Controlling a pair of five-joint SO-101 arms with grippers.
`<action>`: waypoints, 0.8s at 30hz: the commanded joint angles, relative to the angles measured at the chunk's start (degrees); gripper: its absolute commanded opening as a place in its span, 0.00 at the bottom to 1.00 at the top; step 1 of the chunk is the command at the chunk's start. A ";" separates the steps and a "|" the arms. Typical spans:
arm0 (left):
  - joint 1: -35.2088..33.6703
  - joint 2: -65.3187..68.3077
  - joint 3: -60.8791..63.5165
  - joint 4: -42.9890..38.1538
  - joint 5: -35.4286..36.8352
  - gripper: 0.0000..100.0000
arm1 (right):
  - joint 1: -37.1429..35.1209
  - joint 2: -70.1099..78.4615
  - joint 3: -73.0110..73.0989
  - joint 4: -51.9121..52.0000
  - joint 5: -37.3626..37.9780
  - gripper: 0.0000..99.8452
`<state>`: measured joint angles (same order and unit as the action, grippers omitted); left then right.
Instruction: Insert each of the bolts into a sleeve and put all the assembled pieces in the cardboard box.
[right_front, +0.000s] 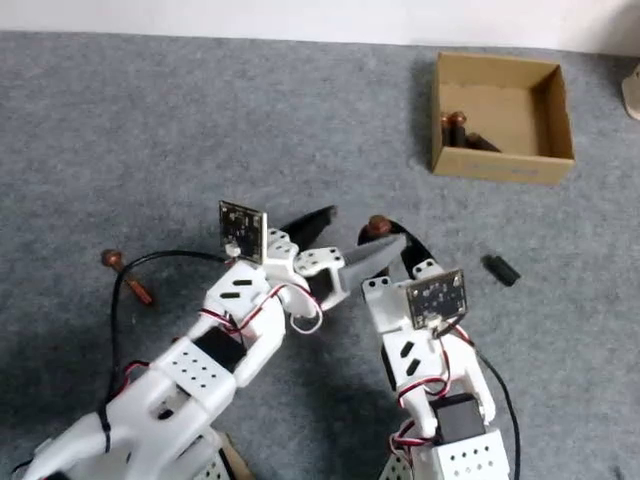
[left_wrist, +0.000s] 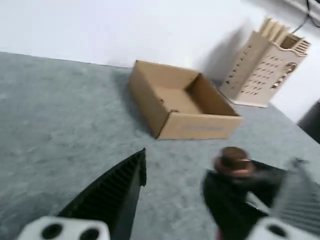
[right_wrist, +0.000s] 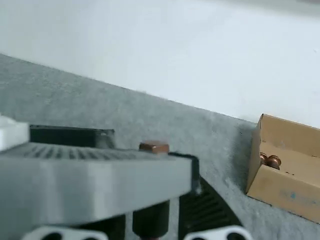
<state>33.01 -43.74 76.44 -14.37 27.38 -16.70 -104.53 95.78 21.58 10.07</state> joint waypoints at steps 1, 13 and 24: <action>0.75 -0.75 -0.31 0.18 -0.26 0.59 | 3.65 -0.75 6.64 1.27 -0.35 0.01; 0.75 -0.66 -0.13 0.18 -0.44 0.59 | 10.07 3.30 -1.36 7.43 0.00 0.00; 0.66 -0.84 -3.12 9.05 -0.26 0.59 | 17.71 27.91 -17.98 4.26 0.09 0.00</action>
<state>33.36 -43.82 76.62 -8.66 27.03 -1.93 -82.29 86.02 28.44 10.15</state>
